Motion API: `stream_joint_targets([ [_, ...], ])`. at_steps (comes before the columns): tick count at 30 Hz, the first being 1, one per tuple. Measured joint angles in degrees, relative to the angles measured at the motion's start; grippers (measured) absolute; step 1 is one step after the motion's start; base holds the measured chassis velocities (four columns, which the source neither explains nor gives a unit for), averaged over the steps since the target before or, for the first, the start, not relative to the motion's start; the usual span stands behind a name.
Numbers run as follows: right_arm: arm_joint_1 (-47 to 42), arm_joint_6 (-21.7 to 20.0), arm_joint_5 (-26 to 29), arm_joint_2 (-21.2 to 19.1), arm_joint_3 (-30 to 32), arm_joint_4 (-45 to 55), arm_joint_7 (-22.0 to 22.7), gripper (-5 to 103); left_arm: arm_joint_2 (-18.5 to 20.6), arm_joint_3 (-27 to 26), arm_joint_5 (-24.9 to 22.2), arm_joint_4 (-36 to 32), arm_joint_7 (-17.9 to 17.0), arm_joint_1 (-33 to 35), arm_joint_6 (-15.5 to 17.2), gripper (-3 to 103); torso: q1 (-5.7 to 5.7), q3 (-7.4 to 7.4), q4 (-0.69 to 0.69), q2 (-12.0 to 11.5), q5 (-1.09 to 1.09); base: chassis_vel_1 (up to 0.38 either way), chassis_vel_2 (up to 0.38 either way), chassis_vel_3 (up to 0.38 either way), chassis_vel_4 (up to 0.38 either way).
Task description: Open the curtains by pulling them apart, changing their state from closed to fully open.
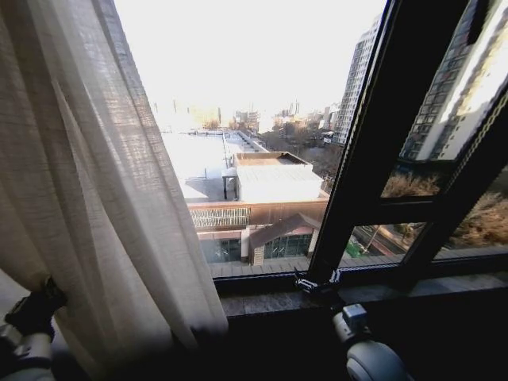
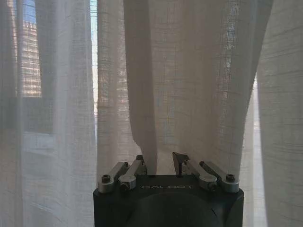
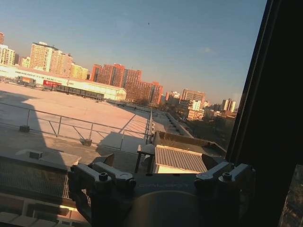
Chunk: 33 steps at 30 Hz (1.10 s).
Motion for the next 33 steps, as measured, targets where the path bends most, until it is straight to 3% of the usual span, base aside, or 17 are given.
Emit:
stream_joint_targets([
  [4, -0.12, 0.31, 0.05, 0.46, 0.59, -0.20, 0.05, 100, -1.73, 2.69, 0.71, -4.06, 0.58, 4.26, 3.71, 43, 0.00, 0.00, 0.03, 0.00, 0.02, 0.000, 0.000, 0.000, 0.000],
  [8, -0.11, 0.78, 0.10, 1.00, 1.12, -0.35, 0.20, 100, -1.94, 3.76, 5.63, -4.12, 1.30, 6.40, 2.81, 54, 0.00, 0.00, 0.00, 0.00, 0.00, 0.000, 0.000, 0.000, 0.000],
  [12, 1.07, 0.84, 0.32, 0.83, 0.77, -1.07, 0.22, 100, -0.38, 2.81, 4.51, -4.12, 5.96, 6.80, -0.07, 71, 0.00, 0.00, 0.04, 0.00, -0.01, 0.000, 0.000, 0.000, 0.000],
  [15, 1.46, 0.84, 0.40, 0.41, 0.40, -1.88, 0.22, 100, 3.82, 2.86, 3.20, -2.46, 14.58, 3.85, -4.72, 87, 0.00, 0.00, -0.01, 0.00, 0.01, 0.000, 0.000, 0.000, 0.000],
  [17, 1.39, 0.84, 0.40, 0.24, 0.39, -2.03, 0.22, 100, 5.11, 3.28, 2.86, -1.55, 15.96, 2.84, -5.12, 87, 0.00, 0.00, -0.01, 0.00, -0.01, 0.000, 0.000, 0.000, 0.000],
  [20, 0.99, 0.84, 0.42, -0.09, 0.56, -2.50, 0.23, 100, 8.18, 4.45, 1.11, 0.58, 16.99, 0.47, -5.01, 98, 0.00, 0.00, -0.01, 0.00, -0.02, 0.000, 0.000, 0.000, 0.000],
  [33, 0.41, 0.85, -0.24, 1.99, 0.56, -3.02, 0.36, 100, 12.97, 5.93, -3.95, 3.90, 17.08, -4.58, -3.39, 100, 0.00, 0.01, 0.01, 0.00, 0.00, 0.000, 0.000, 0.000, 0.000],
])
